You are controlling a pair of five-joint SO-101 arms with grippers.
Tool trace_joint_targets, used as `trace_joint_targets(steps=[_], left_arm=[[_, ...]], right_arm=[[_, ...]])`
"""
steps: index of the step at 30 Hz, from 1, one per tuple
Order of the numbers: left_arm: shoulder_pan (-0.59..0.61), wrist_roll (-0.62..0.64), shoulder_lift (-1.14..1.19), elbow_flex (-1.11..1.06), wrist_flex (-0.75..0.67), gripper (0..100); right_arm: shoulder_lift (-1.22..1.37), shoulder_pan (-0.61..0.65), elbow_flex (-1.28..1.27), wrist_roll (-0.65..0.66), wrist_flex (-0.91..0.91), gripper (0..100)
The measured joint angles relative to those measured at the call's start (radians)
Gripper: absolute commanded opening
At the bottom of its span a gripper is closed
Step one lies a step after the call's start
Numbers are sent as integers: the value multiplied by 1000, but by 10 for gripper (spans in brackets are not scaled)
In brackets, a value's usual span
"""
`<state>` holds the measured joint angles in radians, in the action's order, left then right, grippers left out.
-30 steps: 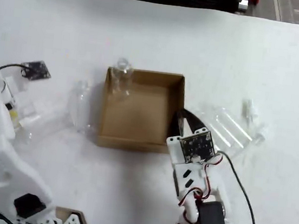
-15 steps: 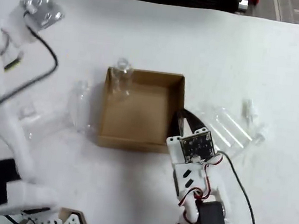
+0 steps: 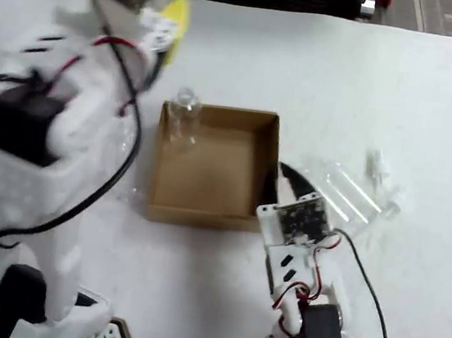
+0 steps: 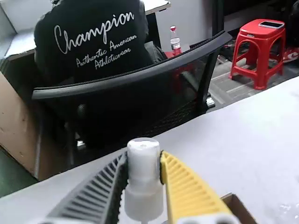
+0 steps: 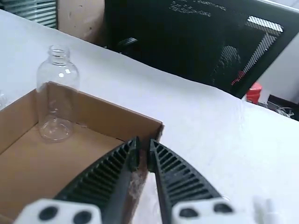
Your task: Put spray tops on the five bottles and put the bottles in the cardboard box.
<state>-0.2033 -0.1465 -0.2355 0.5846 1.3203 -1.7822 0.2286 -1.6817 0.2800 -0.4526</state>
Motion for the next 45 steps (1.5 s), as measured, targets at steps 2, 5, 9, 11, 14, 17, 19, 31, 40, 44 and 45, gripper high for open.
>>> trace_joint_targets(steps=[2,5,9,11,14,17,19,31,40,44,45], left_arm=[[-8,74,0,-107,-97,24],[-2,173,0,-278,-245,24],[9,272,2,-456,-445,24],[12,273,2,-514,-543,24],[9,221,2,-531,-631,24],[9,175,2,-531,-692,24],[9,169,2,-531,-712,24],[15,164,32,-539,-726,24],[17,161,34,-600,-741,24],[17,161,40,-600,-741,24],[17,161,52,-600,-746,24]], right_arm=[[0,-28,0,0,3,19],[0,-35,0,0,3,19],[0,-34,0,0,3,21],[0,-34,0,0,3,21],[0,-34,0,0,3,21],[0,-34,0,0,9,21],[0,-34,0,0,9,21],[0,-34,0,0,9,21],[0,-34,0,0,9,21],[0,-34,0,0,9,21],[0,-34,0,0,9,21]])
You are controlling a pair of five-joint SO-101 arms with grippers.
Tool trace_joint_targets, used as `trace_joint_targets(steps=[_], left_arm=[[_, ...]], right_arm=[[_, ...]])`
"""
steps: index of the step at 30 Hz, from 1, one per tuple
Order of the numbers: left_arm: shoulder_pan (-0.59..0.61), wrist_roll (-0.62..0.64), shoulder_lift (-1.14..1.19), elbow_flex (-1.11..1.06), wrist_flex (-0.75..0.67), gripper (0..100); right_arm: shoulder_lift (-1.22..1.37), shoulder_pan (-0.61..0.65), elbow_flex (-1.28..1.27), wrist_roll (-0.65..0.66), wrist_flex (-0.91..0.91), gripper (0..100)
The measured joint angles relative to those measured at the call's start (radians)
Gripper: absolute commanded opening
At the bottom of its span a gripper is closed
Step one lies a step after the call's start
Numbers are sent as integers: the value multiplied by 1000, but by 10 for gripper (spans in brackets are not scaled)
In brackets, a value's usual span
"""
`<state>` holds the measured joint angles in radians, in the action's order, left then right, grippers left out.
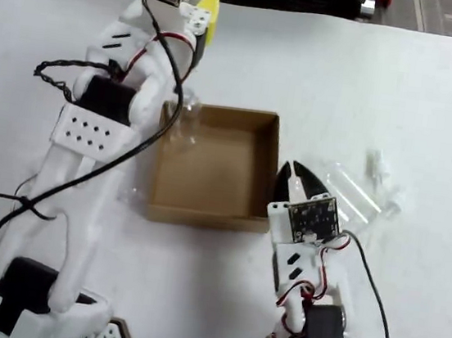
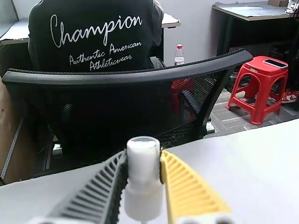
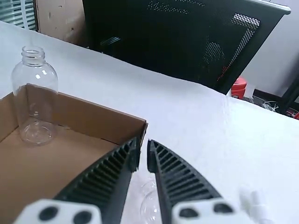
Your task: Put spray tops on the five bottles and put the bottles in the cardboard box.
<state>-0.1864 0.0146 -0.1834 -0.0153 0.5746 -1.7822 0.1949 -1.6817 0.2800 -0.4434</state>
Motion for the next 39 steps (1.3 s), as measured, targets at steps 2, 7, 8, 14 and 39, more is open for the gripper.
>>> trace_joint_targets(steps=[2,7,8,14,39], left_arm=[[0,0,34,0,-3,24],[0,0,92,0,-3,24],[0,0,92,0,-3,24],[0,0,98,-5,-20,24],[37,92,98,-361,-253,24]], right_arm=[[0,0,0,0,0,21],[0,0,0,0,0,21],[0,0,0,0,0,21],[0,0,0,0,0,21],[0,0,0,0,0,22]])
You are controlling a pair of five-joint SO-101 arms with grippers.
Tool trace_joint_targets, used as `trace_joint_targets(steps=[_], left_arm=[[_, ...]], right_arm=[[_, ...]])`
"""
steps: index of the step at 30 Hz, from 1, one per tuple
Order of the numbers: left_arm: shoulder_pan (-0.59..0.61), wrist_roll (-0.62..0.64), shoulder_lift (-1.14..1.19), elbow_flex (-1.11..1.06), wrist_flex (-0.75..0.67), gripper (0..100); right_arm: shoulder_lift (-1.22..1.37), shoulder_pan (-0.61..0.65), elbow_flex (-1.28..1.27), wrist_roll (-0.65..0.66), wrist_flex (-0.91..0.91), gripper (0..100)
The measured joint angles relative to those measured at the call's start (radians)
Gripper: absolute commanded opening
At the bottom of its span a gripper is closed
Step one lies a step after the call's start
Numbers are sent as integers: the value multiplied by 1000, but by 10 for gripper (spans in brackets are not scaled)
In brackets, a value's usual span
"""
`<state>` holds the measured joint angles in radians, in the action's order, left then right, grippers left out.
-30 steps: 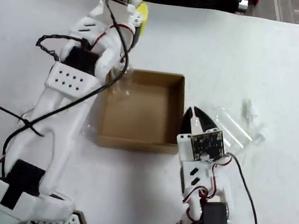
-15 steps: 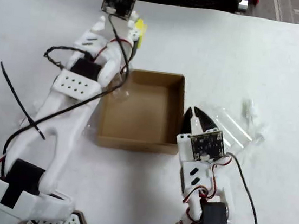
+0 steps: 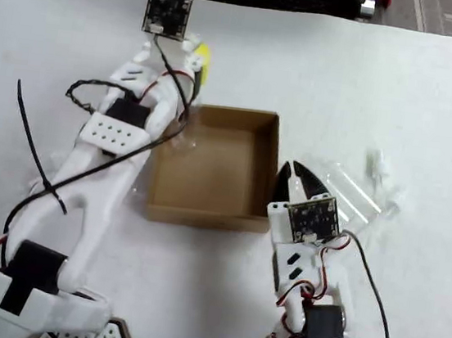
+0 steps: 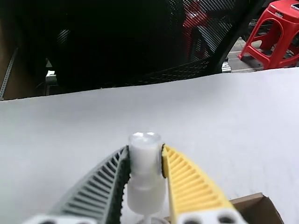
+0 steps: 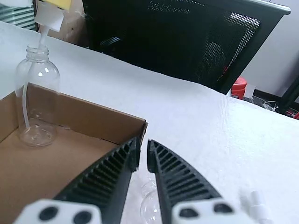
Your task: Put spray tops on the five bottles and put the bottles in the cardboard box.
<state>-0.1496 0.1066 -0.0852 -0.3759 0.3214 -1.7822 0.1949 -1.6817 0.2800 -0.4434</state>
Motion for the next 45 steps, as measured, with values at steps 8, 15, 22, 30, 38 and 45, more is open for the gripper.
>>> trace_joint_targets(steps=[8,15,22,30,38,45], left_arm=[[0,0,-3,-28,-18,28],[-2,0,-5,-38,0,201],[2,48,-31,-51,80,203],[0,49,-121,-52,147,203],[51,49,-124,-52,170,203],[52,52,-140,-109,170,206]], right_arm=[[0,0,0,0,0,22],[0,0,0,0,0,22],[0,0,0,0,0,22],[0,0,0,0,0,22],[0,0,0,0,0,22],[0,0,0,0,0,22]])
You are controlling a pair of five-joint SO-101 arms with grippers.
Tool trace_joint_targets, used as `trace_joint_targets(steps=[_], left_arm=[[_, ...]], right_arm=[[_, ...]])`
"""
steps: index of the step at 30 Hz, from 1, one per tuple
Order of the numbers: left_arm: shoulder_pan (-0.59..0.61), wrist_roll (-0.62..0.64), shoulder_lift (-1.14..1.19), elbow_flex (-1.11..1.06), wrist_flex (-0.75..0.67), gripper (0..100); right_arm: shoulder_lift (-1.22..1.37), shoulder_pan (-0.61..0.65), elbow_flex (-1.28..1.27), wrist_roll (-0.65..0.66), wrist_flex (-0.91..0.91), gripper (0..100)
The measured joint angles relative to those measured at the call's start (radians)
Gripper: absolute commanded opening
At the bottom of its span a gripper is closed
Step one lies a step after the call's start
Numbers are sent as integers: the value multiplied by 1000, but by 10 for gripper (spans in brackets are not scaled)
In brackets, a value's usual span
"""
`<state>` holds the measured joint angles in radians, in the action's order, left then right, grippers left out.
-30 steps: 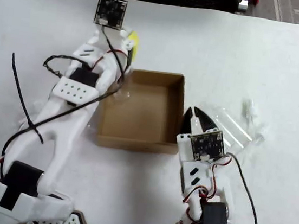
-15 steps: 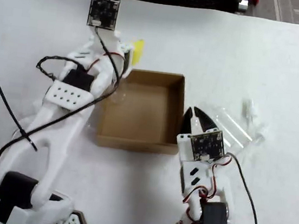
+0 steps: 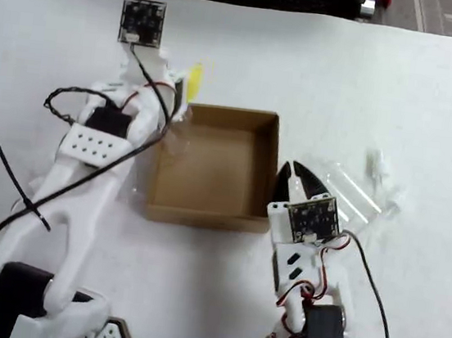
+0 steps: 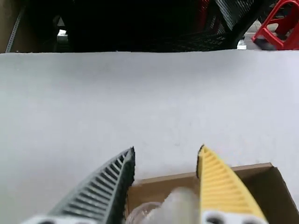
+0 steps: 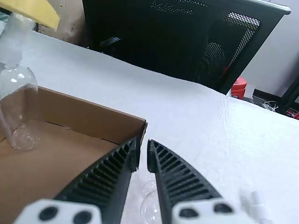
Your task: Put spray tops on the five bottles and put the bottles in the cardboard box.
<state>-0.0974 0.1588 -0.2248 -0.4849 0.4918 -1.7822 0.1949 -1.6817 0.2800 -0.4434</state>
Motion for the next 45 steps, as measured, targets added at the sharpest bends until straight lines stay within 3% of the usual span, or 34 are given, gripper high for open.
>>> trace_joint_targets(steps=[5,14,33,39,45], left_arm=[[2,-2,0,-74,-23,207],[2,-8,0,-166,-227,203],[-41,-64,0,-166,-216,190],[-3,-64,41,-166,-250,169],[92,-64,-140,-166,-91,169]], right_arm=[[0,0,0,0,0,22],[0,5,0,0,0,22],[0,5,0,0,0,22],[0,5,0,0,0,22],[0,5,0,0,0,22]])
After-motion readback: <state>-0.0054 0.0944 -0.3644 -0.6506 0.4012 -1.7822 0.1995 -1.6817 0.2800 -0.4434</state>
